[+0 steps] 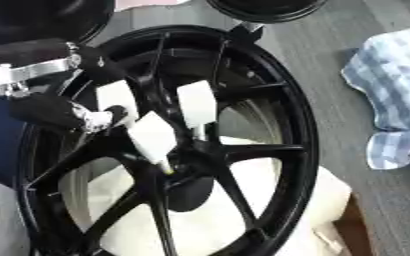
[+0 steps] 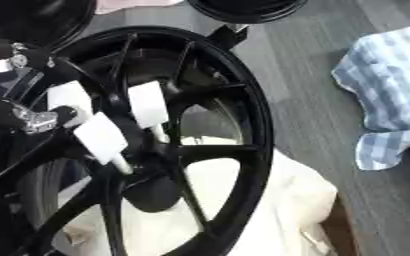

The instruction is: Pull the pin out of the wheel hub.

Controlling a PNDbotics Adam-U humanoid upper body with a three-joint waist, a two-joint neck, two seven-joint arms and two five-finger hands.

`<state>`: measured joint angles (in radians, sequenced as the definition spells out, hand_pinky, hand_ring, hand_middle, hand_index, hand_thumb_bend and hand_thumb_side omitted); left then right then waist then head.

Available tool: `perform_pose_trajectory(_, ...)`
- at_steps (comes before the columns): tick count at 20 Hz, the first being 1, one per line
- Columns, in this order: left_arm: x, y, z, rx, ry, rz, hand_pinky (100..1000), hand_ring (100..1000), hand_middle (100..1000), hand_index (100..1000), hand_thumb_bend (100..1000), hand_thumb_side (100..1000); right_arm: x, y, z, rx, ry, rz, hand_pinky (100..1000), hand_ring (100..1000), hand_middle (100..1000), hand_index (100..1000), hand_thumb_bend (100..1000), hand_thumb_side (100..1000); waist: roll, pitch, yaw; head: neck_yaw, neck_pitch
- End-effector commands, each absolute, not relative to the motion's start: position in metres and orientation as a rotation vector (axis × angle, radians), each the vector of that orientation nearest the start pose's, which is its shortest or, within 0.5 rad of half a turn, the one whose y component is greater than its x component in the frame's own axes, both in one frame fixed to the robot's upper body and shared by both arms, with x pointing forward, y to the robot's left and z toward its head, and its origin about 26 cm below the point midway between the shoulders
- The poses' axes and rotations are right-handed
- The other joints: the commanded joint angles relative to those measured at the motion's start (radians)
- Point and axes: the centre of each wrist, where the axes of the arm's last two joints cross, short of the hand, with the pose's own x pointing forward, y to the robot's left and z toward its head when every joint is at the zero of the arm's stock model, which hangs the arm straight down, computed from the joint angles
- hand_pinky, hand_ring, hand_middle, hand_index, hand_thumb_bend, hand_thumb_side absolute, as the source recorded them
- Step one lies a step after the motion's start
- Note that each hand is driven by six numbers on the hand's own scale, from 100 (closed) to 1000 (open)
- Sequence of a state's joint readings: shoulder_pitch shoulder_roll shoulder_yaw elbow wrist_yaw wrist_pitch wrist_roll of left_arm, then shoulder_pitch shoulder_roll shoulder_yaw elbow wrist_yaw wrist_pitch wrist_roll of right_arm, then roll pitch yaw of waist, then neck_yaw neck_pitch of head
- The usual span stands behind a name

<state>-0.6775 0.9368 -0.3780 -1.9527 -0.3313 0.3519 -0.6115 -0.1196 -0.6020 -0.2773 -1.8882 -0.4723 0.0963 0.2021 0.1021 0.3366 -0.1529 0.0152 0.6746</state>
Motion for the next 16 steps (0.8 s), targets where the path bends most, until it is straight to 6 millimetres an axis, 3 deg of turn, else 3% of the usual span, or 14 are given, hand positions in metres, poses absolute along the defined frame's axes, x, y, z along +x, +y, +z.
perform_pose_trajectory(1, 0.3097, 0.2485, 0.3020, 0.728, -1.446, -1.613, 927, 799, 685, 873, 285, 596, 0.2758, -0.3947, 0.2055, -0.068, -1.991, 0.307, 856, 699, 648, 560, 128, 421, -0.008, -0.014, -0.002, 0.003, -0.012)
perform_pose_trajectory(9, 0.3163, 0.2522, 0.2971, 0.742, -1.418, -1.620, 927, 804, 673, 880, 321, 568, 0.2763, -0.3949, 0.2044, -0.066, -1.989, 0.306, 857, 699, 646, 560, 126, 424, -0.007, -0.010, -0.006, 0.008, -0.016)
perform_pose_trajectory(13, 0.3169, 0.2518, 0.2966, 0.736, -1.421, -1.623, 918, 785, 646, 861, 268, 575, 0.2764, -0.3954, 0.2037, -0.065, -1.986, 0.305, 857, 700, 645, 560, 125, 425, -0.007, -0.010, -0.006, 0.006, -0.013)
perform_pose_trajectory(16, 0.3148, 0.2494, 0.2989, 0.718, -1.446, -1.617, 894, 721, 570, 793, 161, 588, 0.2764, -0.3958, 0.2025, -0.065, -1.981, 0.303, 857, 699, 645, 560, 124, 427, -0.007, -0.011, -0.004, 0.005, -0.010)
